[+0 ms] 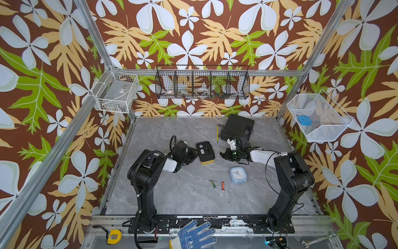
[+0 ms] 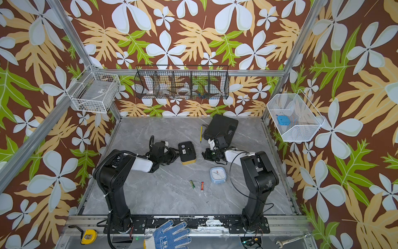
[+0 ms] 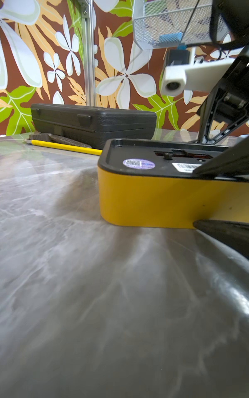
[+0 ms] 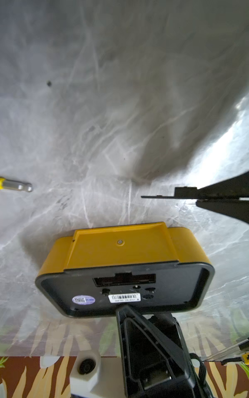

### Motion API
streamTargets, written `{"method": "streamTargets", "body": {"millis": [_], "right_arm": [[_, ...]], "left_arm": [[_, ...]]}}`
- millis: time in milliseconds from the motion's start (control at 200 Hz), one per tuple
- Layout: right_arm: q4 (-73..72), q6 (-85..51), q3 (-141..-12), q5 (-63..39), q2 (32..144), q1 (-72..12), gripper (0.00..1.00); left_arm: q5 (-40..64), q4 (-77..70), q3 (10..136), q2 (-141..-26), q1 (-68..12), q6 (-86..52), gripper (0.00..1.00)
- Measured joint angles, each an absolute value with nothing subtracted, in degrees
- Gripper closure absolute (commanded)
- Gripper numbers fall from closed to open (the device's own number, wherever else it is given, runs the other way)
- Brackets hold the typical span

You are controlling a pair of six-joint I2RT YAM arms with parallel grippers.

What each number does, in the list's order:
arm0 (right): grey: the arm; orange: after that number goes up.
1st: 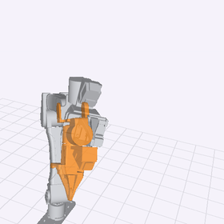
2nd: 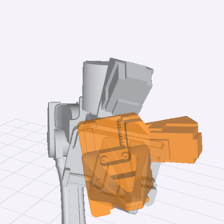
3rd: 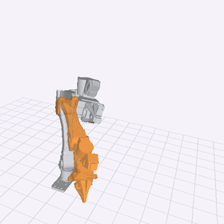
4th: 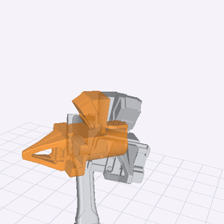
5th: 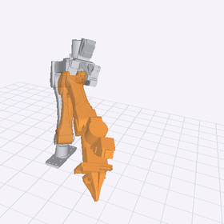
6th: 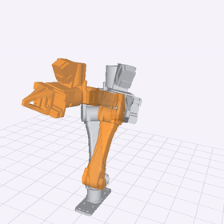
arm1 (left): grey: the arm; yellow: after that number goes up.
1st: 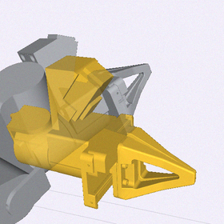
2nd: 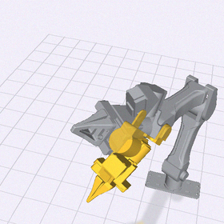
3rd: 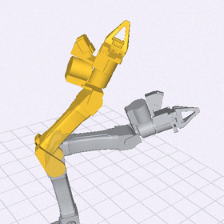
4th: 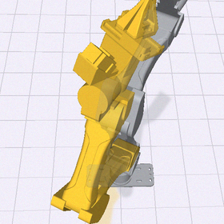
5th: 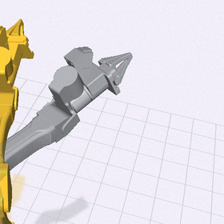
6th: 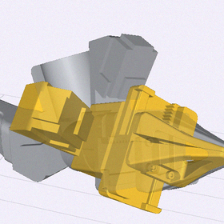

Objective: Insert the battery into the alarm
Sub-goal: Place the cover at the center of the board.

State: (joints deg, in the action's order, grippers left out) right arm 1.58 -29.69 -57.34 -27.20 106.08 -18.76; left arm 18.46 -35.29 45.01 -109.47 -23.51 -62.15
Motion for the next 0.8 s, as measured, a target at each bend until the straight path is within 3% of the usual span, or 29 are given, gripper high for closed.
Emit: {"method": "streamTargets", "body": {"millis": [175,295,641,801], "right_arm": [[0.8,-28.6,-57.4,-28.0,107.4,-17.8,0.63],[2.9,-26.6,-59.2,-25.4,107.4,-17.7,0.55],[12.7,-16.3,-63.5,-18.7,99.6,-18.2,0.51],[18.6,-6.8,-65.1,-18.4,96.2,-25.3,0.54]], "left_arm": [[18.2,-31.8,44.9,-107.6,-23.8,-61.2,0.64],[17.9,-30.5,44.8,-106.8,-23.9,-60.8,0.63],[16.3,-23.9,44.8,-103.5,-24.2,-58.3,0.52],[15.3,-21.3,44.9,-100.9,-24.2,-56.7,0.43]]}}
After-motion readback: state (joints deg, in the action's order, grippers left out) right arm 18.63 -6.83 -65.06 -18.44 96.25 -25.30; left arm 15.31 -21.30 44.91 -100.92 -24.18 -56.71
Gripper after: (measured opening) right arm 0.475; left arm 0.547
